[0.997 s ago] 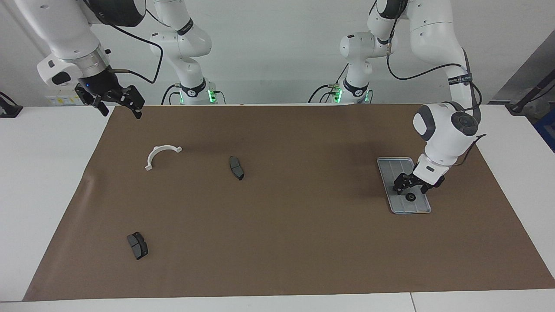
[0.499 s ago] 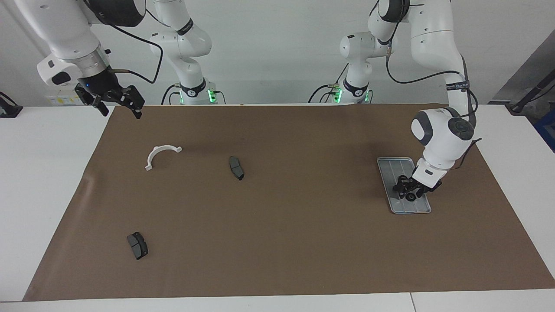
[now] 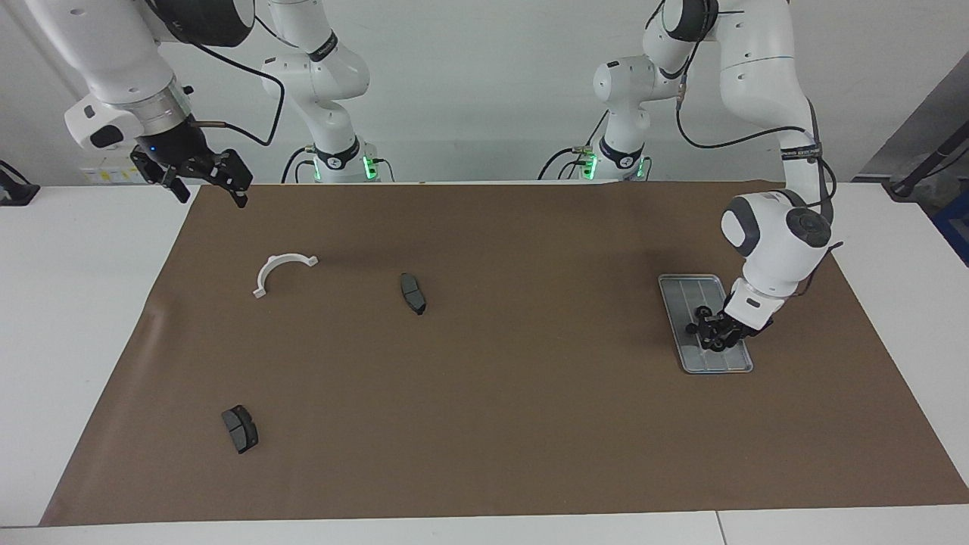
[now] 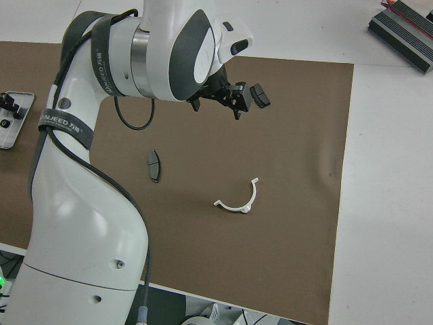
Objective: Place bearing gear from tray to pile
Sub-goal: 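Reach the left gripper into the metal tray and grasp a black gear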
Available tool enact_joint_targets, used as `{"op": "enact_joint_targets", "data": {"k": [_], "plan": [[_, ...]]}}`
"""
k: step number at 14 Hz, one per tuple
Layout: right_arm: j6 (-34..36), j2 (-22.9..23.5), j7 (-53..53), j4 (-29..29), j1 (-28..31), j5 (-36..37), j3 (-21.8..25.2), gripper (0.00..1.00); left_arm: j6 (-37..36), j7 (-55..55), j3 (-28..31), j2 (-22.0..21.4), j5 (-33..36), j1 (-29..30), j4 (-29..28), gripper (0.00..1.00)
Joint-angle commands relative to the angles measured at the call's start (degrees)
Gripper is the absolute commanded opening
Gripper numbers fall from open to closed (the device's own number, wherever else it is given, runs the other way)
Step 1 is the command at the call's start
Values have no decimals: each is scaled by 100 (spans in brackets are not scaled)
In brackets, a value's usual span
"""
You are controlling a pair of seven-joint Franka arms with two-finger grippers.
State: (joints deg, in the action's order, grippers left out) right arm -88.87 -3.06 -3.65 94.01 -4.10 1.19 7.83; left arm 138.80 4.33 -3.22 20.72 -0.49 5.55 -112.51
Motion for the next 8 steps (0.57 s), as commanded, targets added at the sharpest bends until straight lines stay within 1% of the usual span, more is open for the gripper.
{"op": "enact_joint_targets", "data": {"k": [1,5,7,8], "plan": [[54,-10,-13,-15,85,-137,-62,100,139,51,-12,2,40,34,-122,39],[54,-10,-13,-15,85,-137,-54,100,113,51,-12,-7,40,34,-122,16],[54,-10,-13,-15,85,-137,-62,100,51,42,-12,2,40,34,-78,0],[54,-10,-13,-15,85,-137,-62,100,16,33,-12,11,49,25,-26,0]]}}
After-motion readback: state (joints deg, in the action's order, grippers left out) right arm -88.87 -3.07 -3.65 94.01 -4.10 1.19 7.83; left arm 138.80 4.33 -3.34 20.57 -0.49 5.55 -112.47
